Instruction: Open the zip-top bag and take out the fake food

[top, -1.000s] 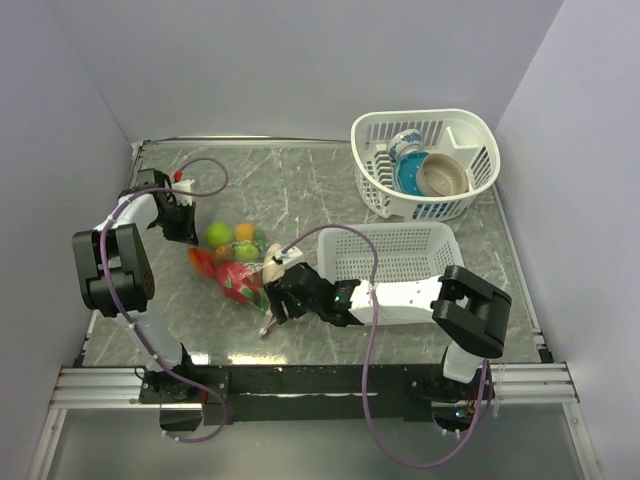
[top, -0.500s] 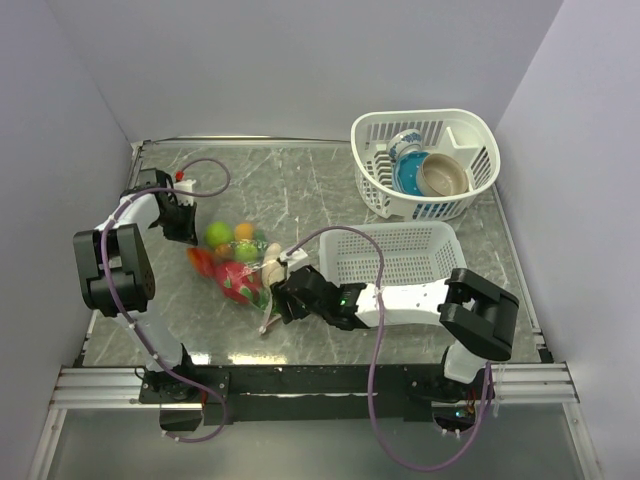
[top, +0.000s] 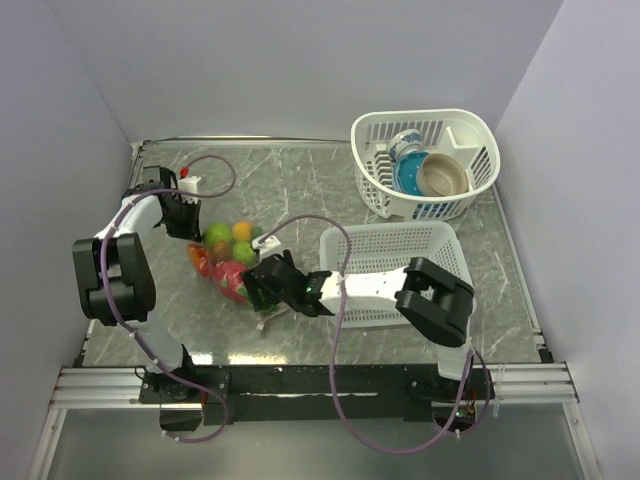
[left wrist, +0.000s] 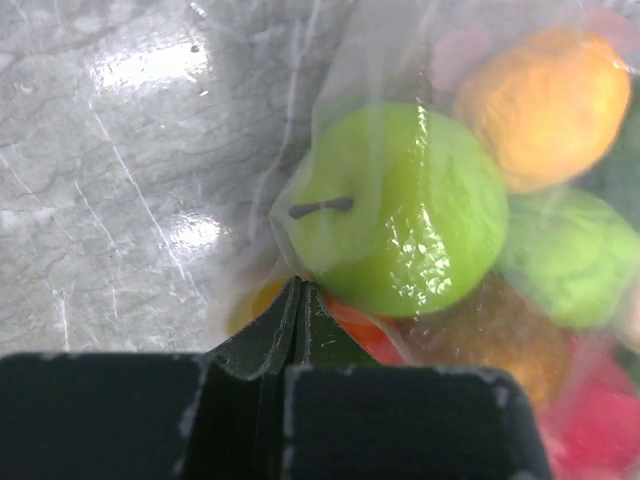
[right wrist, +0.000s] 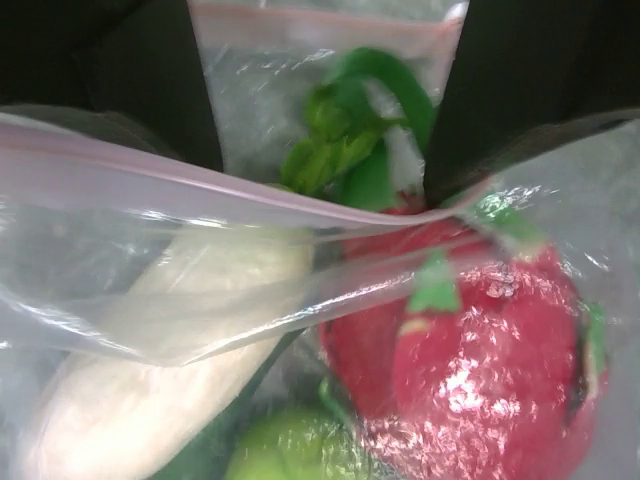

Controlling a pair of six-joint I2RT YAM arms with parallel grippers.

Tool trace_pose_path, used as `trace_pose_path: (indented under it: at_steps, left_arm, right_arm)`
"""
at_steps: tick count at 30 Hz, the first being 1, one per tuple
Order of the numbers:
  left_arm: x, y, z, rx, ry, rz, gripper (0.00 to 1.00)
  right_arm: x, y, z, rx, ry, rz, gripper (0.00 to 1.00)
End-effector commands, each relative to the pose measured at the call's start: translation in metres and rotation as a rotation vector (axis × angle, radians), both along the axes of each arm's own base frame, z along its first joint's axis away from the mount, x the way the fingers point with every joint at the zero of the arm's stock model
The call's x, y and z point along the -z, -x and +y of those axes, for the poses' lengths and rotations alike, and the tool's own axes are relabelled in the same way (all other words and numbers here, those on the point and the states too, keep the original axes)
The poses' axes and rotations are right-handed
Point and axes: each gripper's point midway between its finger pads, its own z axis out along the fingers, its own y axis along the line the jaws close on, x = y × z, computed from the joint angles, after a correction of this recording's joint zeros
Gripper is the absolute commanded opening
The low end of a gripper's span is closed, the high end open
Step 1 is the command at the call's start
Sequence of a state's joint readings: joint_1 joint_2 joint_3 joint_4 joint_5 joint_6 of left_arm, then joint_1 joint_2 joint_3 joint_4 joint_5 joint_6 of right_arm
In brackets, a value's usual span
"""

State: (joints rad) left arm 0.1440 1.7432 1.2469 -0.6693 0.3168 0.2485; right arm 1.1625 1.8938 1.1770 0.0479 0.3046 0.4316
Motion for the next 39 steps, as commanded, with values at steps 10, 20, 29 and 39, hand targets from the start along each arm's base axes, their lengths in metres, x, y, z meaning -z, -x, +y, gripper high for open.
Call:
trace_pose_path:
  at_steps: [10,20,29,39]
  left_arm:
    - [-0.035,0.017,-0.019,0.062,0.04,-0.06,0.01]
    - [-0.04,0.024,-0.022,0.076,0.048,-0.057,0.01]
    - [-0.041,0.02,-0.014,0.058,0.0,-0.078,0.01]
    - [-0.04,0.001,0.006,-0.003,-0.035,-0.095,0.01]
  right_arm:
    - [0.032,-0.029,-0.025,0.224,0.19,-0.052,0.83]
    - [0.023,-0.025,-0.02,0.222,0.079,-0.049,0.37]
    - [-0.009,-0.008,-0.038,0.172,0.06,-0.048,0.0]
    - [-0.087,0.034,-0.071,0.028,-0.067,-0.005,0.0]
